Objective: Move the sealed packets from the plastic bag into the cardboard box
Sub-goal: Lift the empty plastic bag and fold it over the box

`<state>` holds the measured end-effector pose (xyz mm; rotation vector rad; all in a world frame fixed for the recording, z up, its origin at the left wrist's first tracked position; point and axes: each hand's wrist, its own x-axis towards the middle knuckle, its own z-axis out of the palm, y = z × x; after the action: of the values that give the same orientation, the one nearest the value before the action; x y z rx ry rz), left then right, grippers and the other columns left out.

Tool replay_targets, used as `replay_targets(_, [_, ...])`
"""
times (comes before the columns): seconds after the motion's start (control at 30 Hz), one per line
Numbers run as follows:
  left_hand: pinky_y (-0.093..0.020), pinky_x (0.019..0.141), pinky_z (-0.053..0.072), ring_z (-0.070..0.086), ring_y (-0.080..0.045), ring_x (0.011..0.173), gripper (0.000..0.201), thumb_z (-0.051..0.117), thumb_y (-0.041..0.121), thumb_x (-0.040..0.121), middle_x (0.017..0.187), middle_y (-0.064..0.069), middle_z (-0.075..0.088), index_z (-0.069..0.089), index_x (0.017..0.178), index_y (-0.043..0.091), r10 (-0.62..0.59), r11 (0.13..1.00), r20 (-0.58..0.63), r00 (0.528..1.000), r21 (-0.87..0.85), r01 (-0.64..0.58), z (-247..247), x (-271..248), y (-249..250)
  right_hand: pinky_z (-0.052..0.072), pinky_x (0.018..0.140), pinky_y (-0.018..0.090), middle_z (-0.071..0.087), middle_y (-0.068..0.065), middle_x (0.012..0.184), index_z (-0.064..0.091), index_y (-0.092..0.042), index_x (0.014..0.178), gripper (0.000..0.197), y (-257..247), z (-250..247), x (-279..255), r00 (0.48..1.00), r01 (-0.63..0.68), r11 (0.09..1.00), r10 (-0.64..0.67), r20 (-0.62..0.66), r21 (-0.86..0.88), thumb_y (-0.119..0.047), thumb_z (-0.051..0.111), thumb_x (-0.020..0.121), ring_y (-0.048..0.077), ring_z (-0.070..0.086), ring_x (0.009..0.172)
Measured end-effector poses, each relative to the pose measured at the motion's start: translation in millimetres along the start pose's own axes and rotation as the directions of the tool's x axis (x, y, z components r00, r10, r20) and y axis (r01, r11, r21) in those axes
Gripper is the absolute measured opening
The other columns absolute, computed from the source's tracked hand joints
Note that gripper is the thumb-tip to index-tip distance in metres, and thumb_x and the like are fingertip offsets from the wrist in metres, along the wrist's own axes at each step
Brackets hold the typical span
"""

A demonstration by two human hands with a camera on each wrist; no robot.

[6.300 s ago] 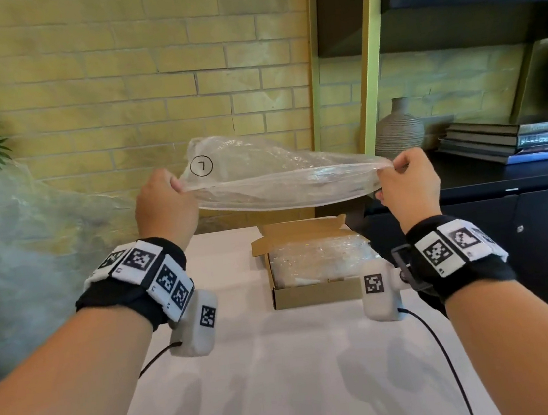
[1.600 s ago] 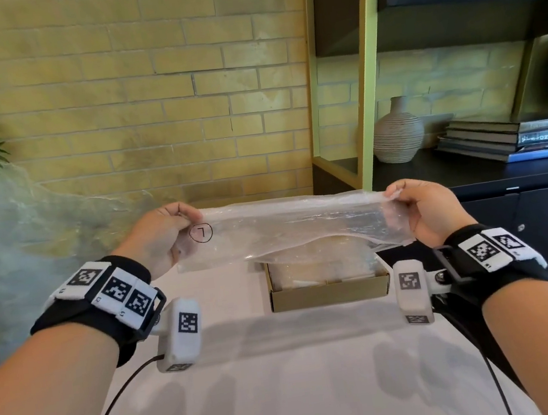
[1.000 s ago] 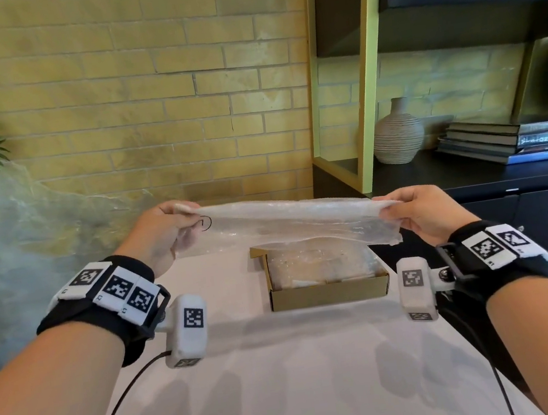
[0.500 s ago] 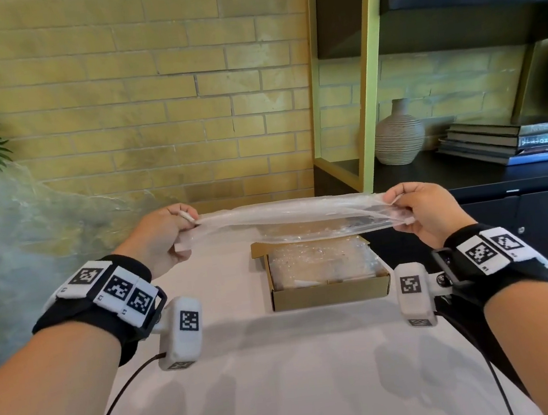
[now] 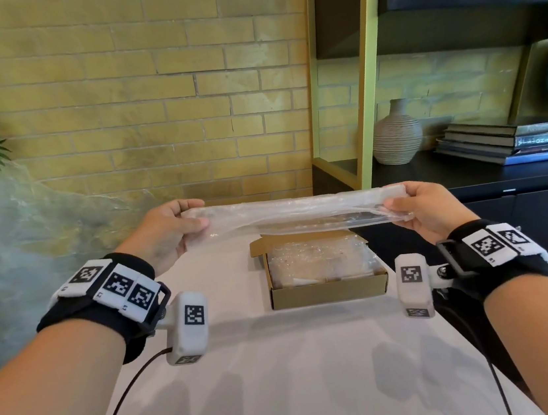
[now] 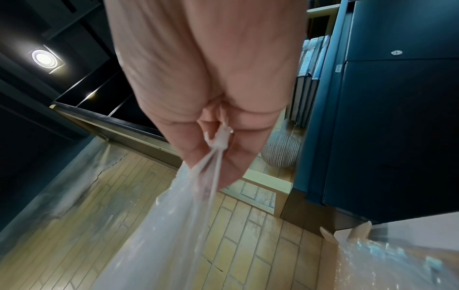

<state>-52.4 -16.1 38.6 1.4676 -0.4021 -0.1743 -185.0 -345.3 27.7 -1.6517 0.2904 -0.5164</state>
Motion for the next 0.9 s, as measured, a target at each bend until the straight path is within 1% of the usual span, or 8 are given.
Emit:
replay_targets(0.1, [-0.012,0.054,0.055,0.056,-0.012,0.072,0.025,0.049,-0.016,0.086,0.082,-0.005,0.056,0.055,0.08,0.008,0.007,0.999,-0.032,0.999,0.032,-0.006,0.5,0.6,-1.4,0.048,0.071,0.025,0.064,0.007,0.097,0.061,-0.011,0.095,0.019,-0.3,-0.3,-3.2,1.0,-0.001,1.0,0.001,0.003,0.031,0.001,0.047,0.091,0.016,0.061,0.089])
replay_targets(0.23, [-0.009,0.052,0.052,0.058,-0.011,0.077,0.031,0.047,-0.013,0.089,0.087,-0.005,0.059,0.05,0.067,0.009,0.011,0.999,-0.09,0.996,0.05,-0.006,1.4,2.2,-2.6,0.052,0.053,0.016,0.059,0.006,0.083,0.057,-0.011,0.077,0.025,-2.9,3.6,-5.7,0.999,0.011,0.993,-0.006,-0.04,0.115,0.002,0.043,0.094,0.013,0.057,0.073])
replay_targets(0.33, [-0.009,0.036,0.04,0.053,-0.014,0.063,0.036,0.043,-0.01,0.093,0.075,-0.007,0.055,0.048,0.065,0.012,0.004,0.994,-0.161,0.987,0.111,0.015,4.9,4.4,-4.4,0.049,0.044,0.015,0.055,0.007,0.074,0.054,-0.014,0.074,0.03,-2.3,5.2,-5.7,1.0,-0.005,0.993,0.008,-0.025,0.118,0.0,0.039,0.096,0.011,0.053,0.059])
replay_targets(0.43, [-0.01,0.03,0.031,0.054,-0.011,0.049,0.038,0.037,-0.009,0.094,0.07,-0.009,0.051,0.046,0.066,0.014,-0.004,0.992,-0.205,0.979,0.126,0.03,7.0,7.7,-5.1,0.045,0.04,0.015,0.052,0.005,0.068,0.052,-0.015,0.072,0.032,-2.3,5.8,-5.4,1.0,-0.02,0.993,0.022,-0.018,0.12,-0.002,0.036,0.097,0.007,0.05,0.044])
replay_targets(0.53, [-0.01,0.03,0.034,0.054,-0.003,0.033,0.038,0.034,-0.008,0.095,0.07,-0.01,0.052,0.045,0.067,0.014,-0.009,0.997,-0.218,0.976,0.068,0.025,9.4,7.4,-2.2,0.047,0.041,0.015,0.052,0.007,0.069,0.053,-0.012,0.073,0.033,-7.2,7.7,-5.5,0.998,-0.047,0.984,0.054,-0.039,0.172,0.0,0.033,0.096,0.01,0.049,0.051])
replay_targets(0.7, [-0.015,0.035,0.046,0.065,-0.019,0.045,0.026,0.032,0.001,0.092,0.079,-0.017,0.058,0.043,0.07,0.01,-0.06,0.986,-0.106,0.993,-0.16,0.042,8.9,-1.0,8.2,0.052,0.053,0.017,0.058,0.009,0.075,0.058,-0.006,0.083,0.025,-14.7,4.6,-9.8,0.997,-0.034,0.938,0.057,-0.056,0.345,-0.013,0.037,0.095,0.012,0.053,0.063])
replay_targets(0.8, [-0.015,0.038,0.048,0.066,-0.019,0.056,0.027,0.045,0.015,0.095,0.084,-0.014,0.06,0.044,0.069,0.011,-0.062,0.983,-0.054,0.997,-0.177,0.052,8.9,-2.3,9.4,0.053,0.056,0.017,0.062,0.006,0.083,0.059,-0.012,0.086,0.01,-13.3,3.6,-10.3,0.997,0.029,0.975,-0.014,-0.069,0.219,-0.016,0.052,0.093,0.011,0.059,0.069])
replay_targets(0.9, [-0.012,0.041,0.047,0.062,-0.007,0.05,0.019,0.059,0.004,0.088,0.08,-0.007,0.058,0.048,0.077,0.014,-0.018,0.996,-0.044,0.999,-0.083,0.015,9.9,-3.0,9.6,0.054,0.055,0.015,0.061,0.005,0.089,0.057,-0.015,0.087,0.012,-13.5,4.1,-10.1,0.996,0.081,0.988,-0.076,-0.04,0.134,-0.004,0.055,0.09,0.013,0.06,0.075])
